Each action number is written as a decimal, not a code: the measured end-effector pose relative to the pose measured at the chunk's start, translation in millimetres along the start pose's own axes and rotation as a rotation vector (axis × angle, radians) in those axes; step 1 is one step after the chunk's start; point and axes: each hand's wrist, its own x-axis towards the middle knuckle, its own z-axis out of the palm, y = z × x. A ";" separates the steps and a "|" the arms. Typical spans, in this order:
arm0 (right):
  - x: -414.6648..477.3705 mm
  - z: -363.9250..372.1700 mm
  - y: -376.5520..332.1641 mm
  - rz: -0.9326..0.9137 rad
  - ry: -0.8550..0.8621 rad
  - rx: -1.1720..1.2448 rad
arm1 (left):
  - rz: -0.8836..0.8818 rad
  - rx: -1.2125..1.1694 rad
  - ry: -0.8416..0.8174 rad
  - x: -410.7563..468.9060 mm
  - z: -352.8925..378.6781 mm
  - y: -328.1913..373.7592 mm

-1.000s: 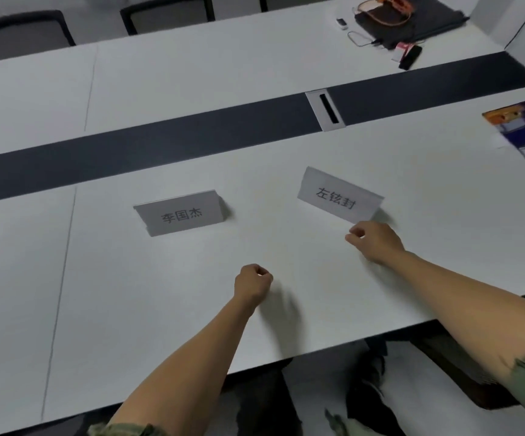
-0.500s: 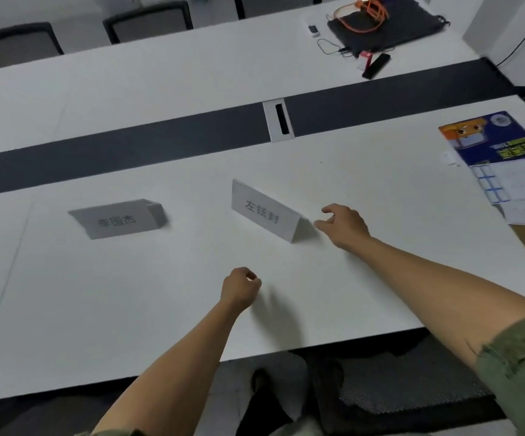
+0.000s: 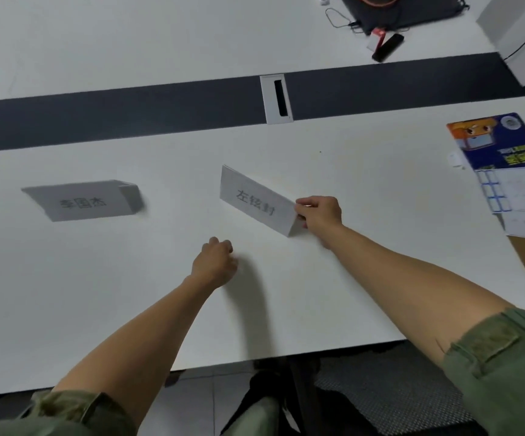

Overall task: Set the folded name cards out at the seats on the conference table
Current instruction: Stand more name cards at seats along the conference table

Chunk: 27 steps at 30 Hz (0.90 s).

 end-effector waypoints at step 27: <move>114.6 -196.6 -17.8 -0.310 0.185 -0.627 | -0.117 0.192 -0.157 43.8 41.7 83.1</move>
